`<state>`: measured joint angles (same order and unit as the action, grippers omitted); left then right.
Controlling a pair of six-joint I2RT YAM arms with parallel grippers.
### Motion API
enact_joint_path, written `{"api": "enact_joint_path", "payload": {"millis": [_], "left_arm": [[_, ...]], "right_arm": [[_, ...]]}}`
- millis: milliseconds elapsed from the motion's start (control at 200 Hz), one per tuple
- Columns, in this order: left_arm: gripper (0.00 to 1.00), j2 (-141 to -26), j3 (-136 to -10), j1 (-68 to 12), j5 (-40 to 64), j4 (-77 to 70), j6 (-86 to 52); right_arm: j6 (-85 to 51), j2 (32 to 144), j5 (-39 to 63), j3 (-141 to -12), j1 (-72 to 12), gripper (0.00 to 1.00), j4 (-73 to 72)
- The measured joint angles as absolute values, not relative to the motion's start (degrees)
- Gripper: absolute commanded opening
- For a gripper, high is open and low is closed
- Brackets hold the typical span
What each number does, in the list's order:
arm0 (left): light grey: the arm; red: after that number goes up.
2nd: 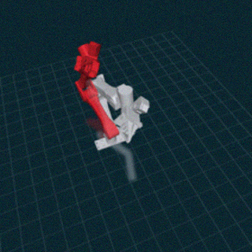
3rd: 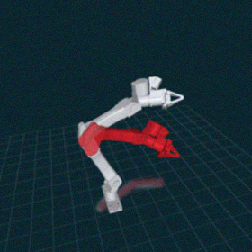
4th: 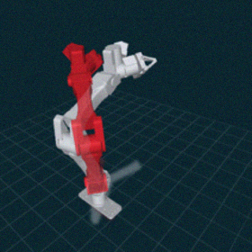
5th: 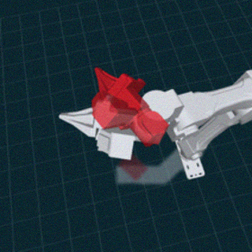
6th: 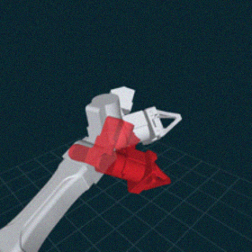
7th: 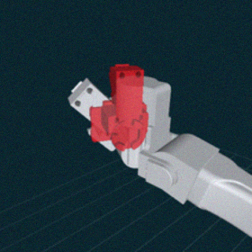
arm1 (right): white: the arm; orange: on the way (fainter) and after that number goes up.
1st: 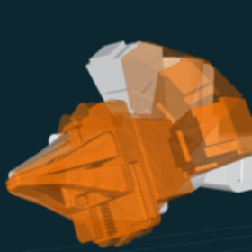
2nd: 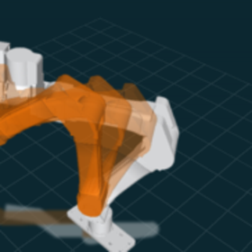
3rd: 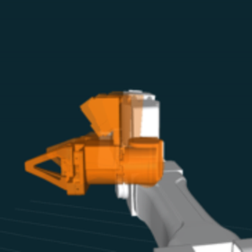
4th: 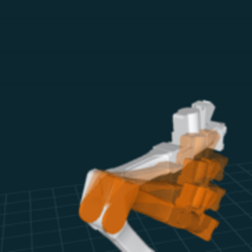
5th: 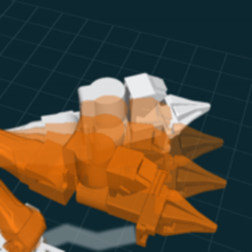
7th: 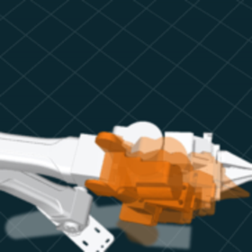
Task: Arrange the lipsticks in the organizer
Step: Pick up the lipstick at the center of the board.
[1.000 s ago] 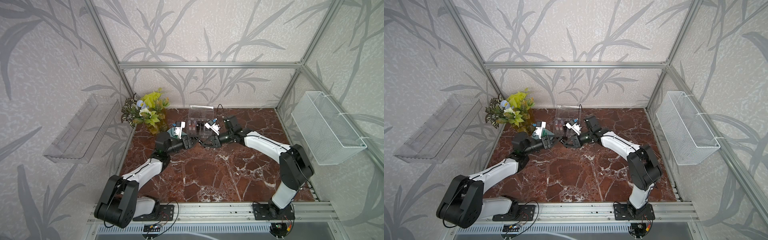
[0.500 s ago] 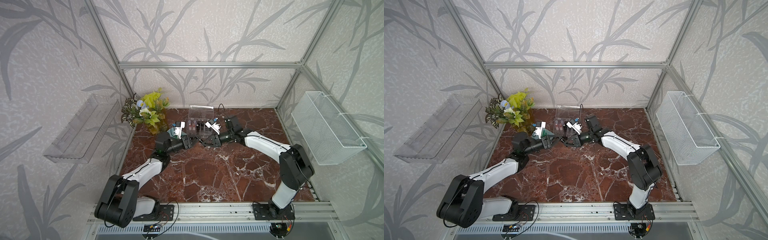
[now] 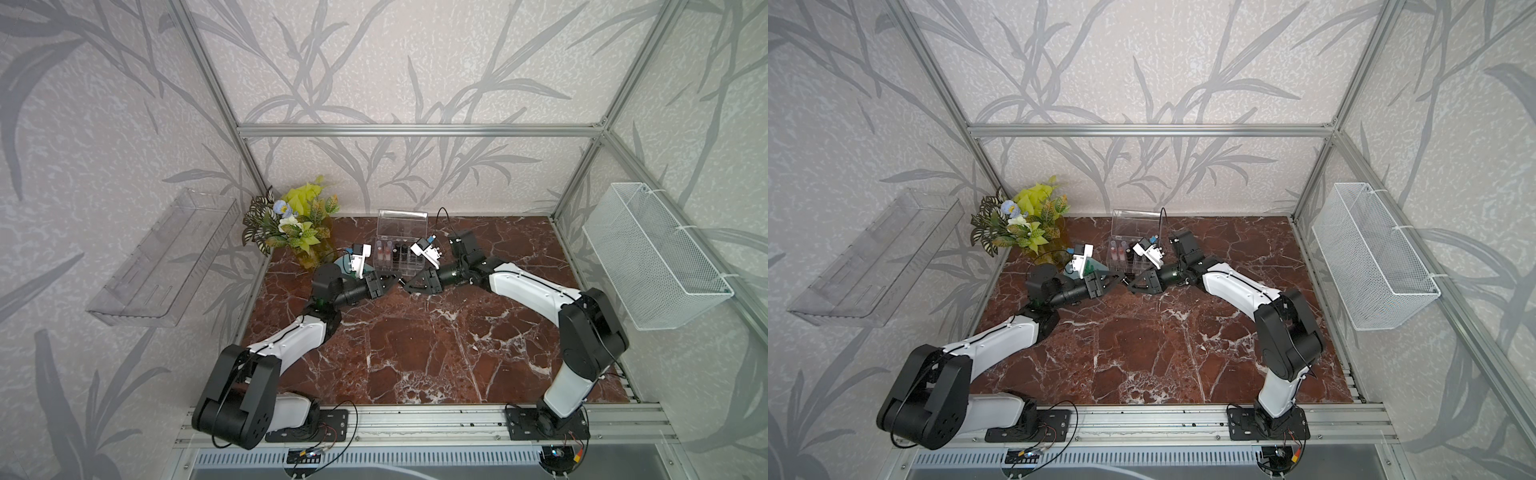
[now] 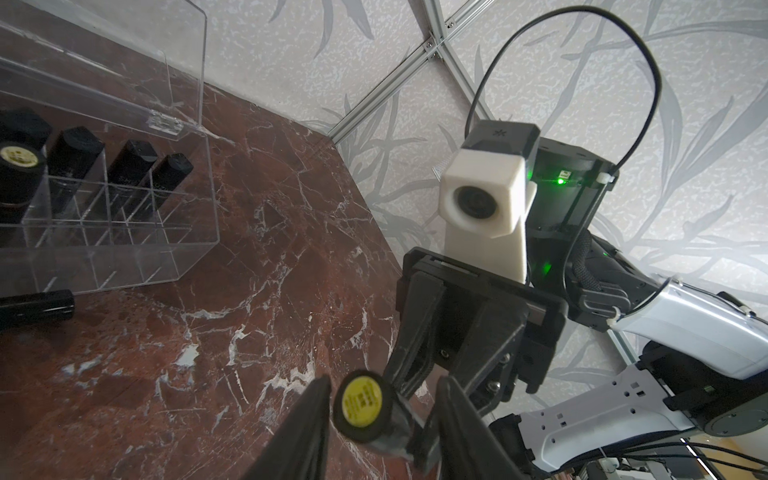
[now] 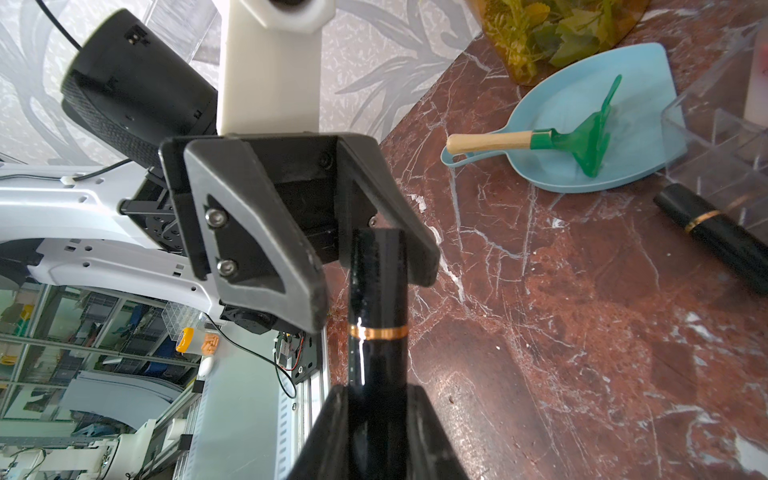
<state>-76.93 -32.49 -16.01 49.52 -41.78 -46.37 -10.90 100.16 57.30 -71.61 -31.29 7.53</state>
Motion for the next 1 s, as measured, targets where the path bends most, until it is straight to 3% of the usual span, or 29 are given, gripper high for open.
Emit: {"api": "enact_joint_path", "payload": {"millis": [435,485,590,645,790,1005], "left_arm": [[0.26,-77.6,-32.53,-16.01,49.34,-42.24,-46.41],[0.25,-77.6,-32.56,-16.01,49.36,-42.3,-46.5],[0.24,-77.62,-33.1,-16.05,49.08,-41.52,-46.04],[0.23,-77.62,-33.87,-16.05,48.51,-40.18,-45.23],[0.23,-78.08,-38.68,-16.05,45.01,-34.5,-41.04],[0.22,-85.62,-50.98,-17.69,33.47,-25.15,-31.77]], "right_arm": [[-10.44,100.16,57.04,-71.61,-31.29,0.26,8.14],[-10.22,100.16,56.95,-71.61,-31.29,0.32,8.19],[-10.13,100.16,56.45,-71.61,-31.29,0.62,8.27],[-10.39,100.16,55.75,-71.61,-31.2,0.69,8.12],[-13.13,98.96,51.62,-68.53,-29.36,0.77,3.42],[-22.17,91.88,45.1,-55.4,-20.38,0.78,-10.5]]}}
